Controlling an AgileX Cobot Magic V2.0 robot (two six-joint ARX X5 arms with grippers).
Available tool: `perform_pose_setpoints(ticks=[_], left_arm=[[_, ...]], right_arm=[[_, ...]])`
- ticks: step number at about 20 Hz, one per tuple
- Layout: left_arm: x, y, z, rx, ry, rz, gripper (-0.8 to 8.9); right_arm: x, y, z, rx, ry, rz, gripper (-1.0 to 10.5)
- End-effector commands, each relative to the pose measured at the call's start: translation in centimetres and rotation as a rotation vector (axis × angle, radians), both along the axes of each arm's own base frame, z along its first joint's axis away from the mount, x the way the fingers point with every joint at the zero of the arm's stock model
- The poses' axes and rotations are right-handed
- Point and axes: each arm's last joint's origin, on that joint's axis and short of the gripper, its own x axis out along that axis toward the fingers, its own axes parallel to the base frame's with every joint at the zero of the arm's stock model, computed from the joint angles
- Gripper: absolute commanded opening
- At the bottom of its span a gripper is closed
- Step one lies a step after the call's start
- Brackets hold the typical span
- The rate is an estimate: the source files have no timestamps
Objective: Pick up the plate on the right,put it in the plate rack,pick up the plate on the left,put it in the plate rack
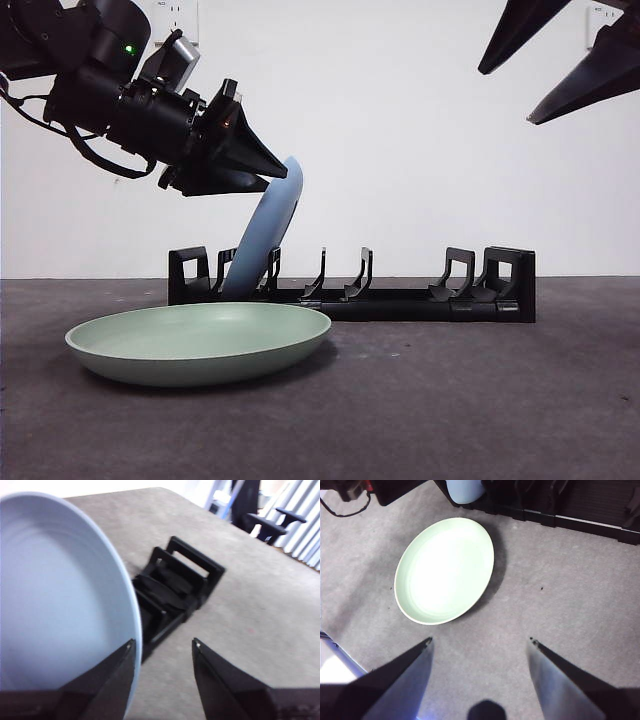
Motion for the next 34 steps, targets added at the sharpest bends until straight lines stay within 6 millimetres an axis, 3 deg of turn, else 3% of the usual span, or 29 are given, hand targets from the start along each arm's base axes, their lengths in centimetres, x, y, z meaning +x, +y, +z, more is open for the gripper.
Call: perform_pose_setpoints(ticks=[1, 8, 13, 16, 20, 24, 30, 34], left_arm=[[-0.3, -0.1, 1.0, -0.024, 0.008, -0.012, 1.94], [-4.4, 1.5, 7.0, 0.013, -0.093, -0.017, 1.94], [-10.4, 3.4, 11.2, 0.140, -0.178, -0.049, 1.94], [-14.3, 4.8, 12.9, 0.250, -0.232, -0.035, 1.99], [-18.5, 6.2, 13.8, 0.365, -0.248, -0.007, 3.45], [-20.9, 6.9, 14.1, 0.390, -0.240, -0.026, 3.46], [-21.8, 7.1, 14.0, 0.397, -0.206, -0.040, 3.46], [-21.8, 7.0, 14.0, 0.396, -0.207, -0.051, 3.46]], right_arm=[[0.0, 0.0, -0.4, -0.003, 0.014, -0.002, 3.1], [0.3, 0.1, -0.2, 0.008, -0.013, -0.003, 3.1], [1.6, 0.7, -0.9, 0.027, -0.003, -0.012, 3.1], [3.5, 2.8, -2.5, 0.051, 0.023, 0.019, 3.1], [6.2, 6.7, -6.2, 0.072, 0.086, 0.060, 3.1], [8.3, 9.6, -10.0, 0.039, 0.154, 0.069, 3.1], [10.9, 12.4, -12.3, -0.030, 0.190, 0.062, 3.1], [11.5, 12.8, -13.0, -0.045, 0.204, 0.058, 3.1]])
